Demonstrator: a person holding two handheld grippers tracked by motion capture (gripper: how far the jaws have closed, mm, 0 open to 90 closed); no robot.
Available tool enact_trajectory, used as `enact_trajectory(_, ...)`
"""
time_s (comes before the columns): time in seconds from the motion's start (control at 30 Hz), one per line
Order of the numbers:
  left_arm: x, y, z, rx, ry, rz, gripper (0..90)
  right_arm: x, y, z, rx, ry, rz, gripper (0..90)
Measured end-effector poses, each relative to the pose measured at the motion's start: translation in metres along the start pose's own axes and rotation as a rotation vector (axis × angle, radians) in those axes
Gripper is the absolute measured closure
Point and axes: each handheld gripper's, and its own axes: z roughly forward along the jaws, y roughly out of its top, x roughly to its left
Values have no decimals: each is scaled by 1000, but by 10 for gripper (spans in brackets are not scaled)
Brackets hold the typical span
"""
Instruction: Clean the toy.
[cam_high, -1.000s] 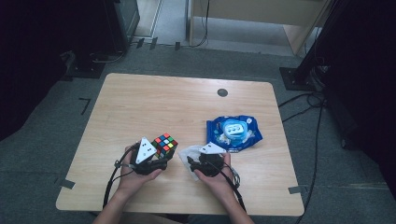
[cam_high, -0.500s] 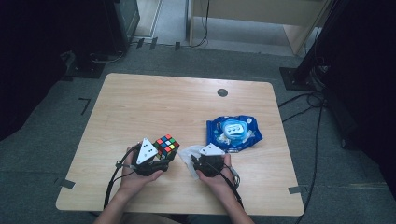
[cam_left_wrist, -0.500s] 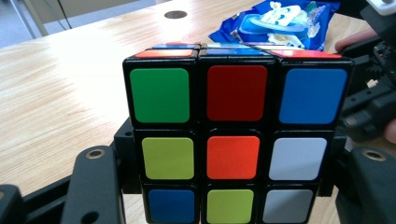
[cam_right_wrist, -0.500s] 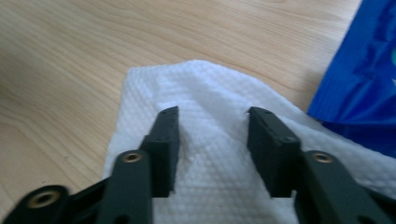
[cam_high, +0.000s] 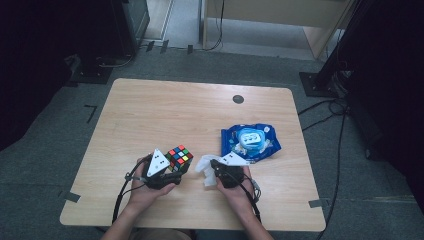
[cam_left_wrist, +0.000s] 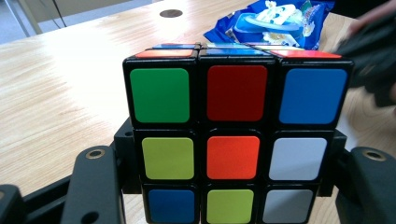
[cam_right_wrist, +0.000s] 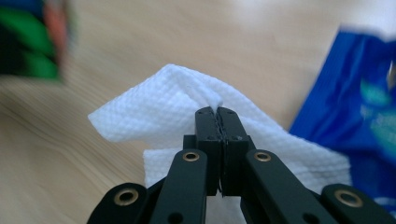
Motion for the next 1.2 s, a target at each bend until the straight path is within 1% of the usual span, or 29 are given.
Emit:
enact_trajectory(0.17,-5,0,2,2,-16,8,339,14,22,-27,-154,61,-4,896)
enact_trajectory(0.23,-7,1,2,-2,-25,14,339,19,29,-36,-198,85,-8,895)
enact_trajectory(0.3,-8,2,1,-5,-31,18,339,24,35,-43,-234,105,-35,895)
enact_trajectory(0.4,-10,3,1,-9,-35,18,339,31,40,-51,-270,113,-85,893)
enact_trajectory(0.43,-10,3,1,-8,-37,20,339,35,41,-52,-272,120,-101,892)
enact_trajectory(0.5,-12,3,2,-5,-45,22,339,41,41,-52,-266,131,-160,890)
enact_trajectory(0.57,-14,4,2,-6,-50,28,339,49,40,-49,-258,155,-198,888)
enact_trajectory(0.63,-17,5,4,3,-38,48,339,55,37,-44,-246,160,-224,885)
enact_trajectory(0.67,-18,4,4,4,-40,56,339,56,37,-44,-248,164,-223,885)
enact_trajectory(0.73,-20,4,4,-5,-59,60,340,55,37,-45,-245,190,-195,883)
enact_trajectory(0.77,-21,4,4,-11,-63,67,340,54,38,-45,-251,204,-180,882)
enact_trajectory(0.8,-23,5,3,-12,-66,78,339,54,38,-46,-255,209,-172,882)
enact_trajectory(0.9,-29,5,3,-23,-79,109,340,58,39,-49,-273,217,-180,878)
enact_trajectory(0.97,-34,5,3,-27,-86,133,340,61,40,-49,-276,218,-196,874)
enact_trajectory(1.03,-37,5,2,-28,-87,150,340,61,40,-48,-283,214,-191,869)
enact_trajectory(1.1,-37,5,2,-30,-87,150,340,57,39,-46,-283,206,-168,868)
enact_trajectory(1.2,-36,5,1,-30,-87,144,340,47,38,-42,-273,182,-126,866)
